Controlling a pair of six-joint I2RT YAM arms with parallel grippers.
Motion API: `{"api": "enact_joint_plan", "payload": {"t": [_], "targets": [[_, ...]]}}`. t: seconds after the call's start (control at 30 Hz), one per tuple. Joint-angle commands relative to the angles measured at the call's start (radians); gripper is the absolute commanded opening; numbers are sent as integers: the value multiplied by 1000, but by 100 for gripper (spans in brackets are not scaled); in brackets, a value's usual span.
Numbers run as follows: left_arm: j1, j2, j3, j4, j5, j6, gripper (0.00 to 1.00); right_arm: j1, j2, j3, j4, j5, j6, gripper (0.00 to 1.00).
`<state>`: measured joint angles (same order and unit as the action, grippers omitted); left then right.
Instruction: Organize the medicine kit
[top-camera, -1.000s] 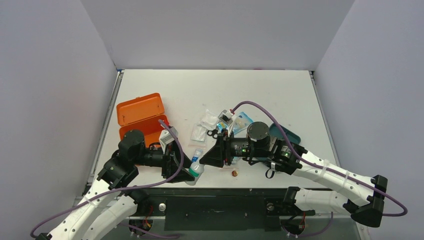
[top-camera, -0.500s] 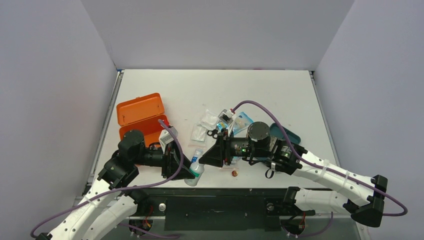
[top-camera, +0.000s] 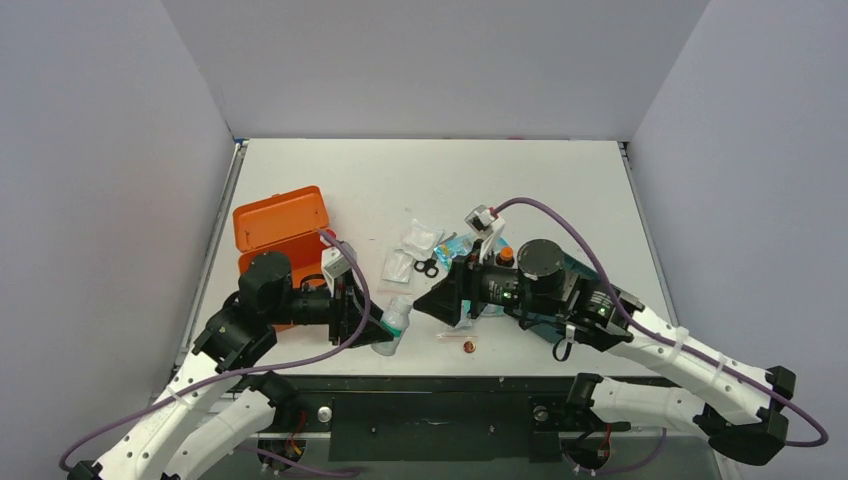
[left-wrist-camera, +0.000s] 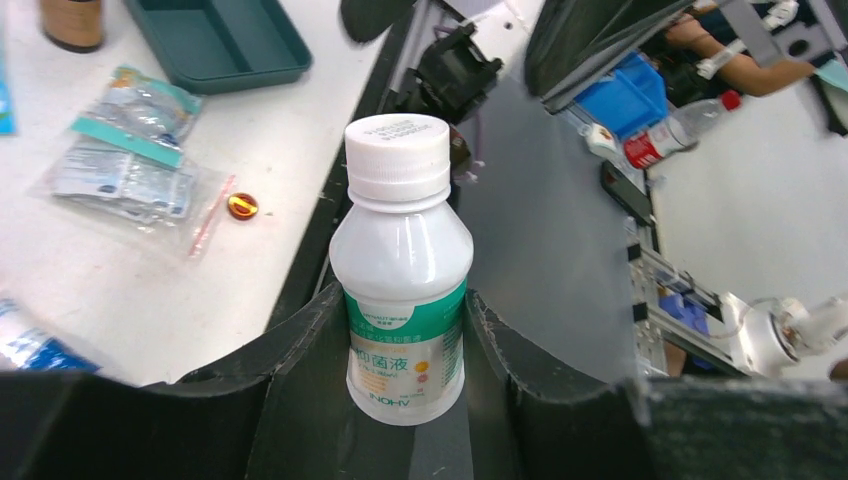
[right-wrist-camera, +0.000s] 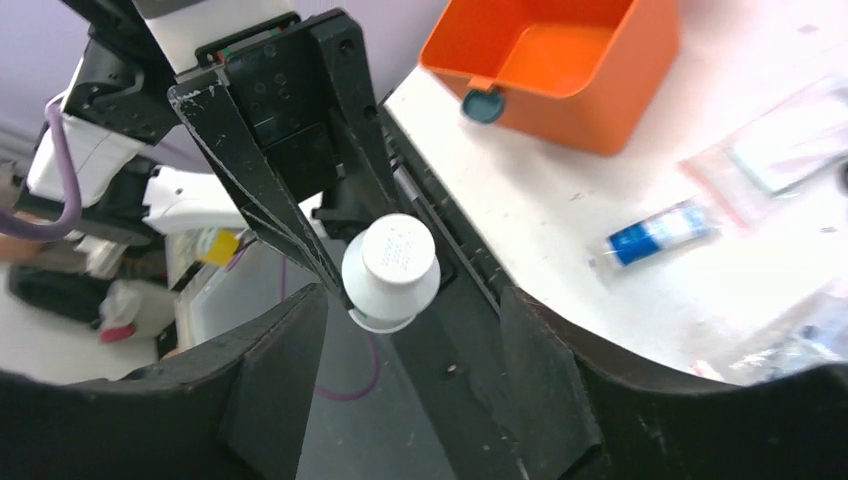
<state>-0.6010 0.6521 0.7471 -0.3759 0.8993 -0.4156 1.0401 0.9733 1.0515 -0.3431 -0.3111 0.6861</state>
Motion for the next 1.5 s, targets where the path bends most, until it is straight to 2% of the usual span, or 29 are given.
{"api": "enact_joint_plan", "payload": {"t": [0.0, 0.13, 0.3, 0.4, 0.57, 0.67, 0.83, 1.17, 1.47], "targets": [[-3, 8, 103, -83, -153, 59, 0, -29, -73, 92, -114, 155, -68, 62], [-2, 37, 203, -204, -385, 71, 0, -48, -100, 108, -210, 254, -91, 63], [9, 83, 301, -318, -755, 47, 0, -49, -115, 99, -258, 359, -102, 64], [52, 122, 348, -373, -857, 43, 0, -50, -116, 87, -275, 392, -106, 63], [223, 173, 354, -399, -832, 43, 0, -51, -119, 51, -280, 396, -103, 63], [364, 203, 324, -388, -789, 45, 0, -51, -127, 32, -280, 400, -103, 63], [510, 266, 255, -349, -769, 36, 0, -50, -139, -5, -280, 396, -102, 63], [552, 413, 168, -284, -748, 15, 0, -50, -195, -82, -273, 415, -101, 64], [551, 545, 193, -216, -717, -48, 0, -50, -227, -162, -224, 395, -80, 63]]}}
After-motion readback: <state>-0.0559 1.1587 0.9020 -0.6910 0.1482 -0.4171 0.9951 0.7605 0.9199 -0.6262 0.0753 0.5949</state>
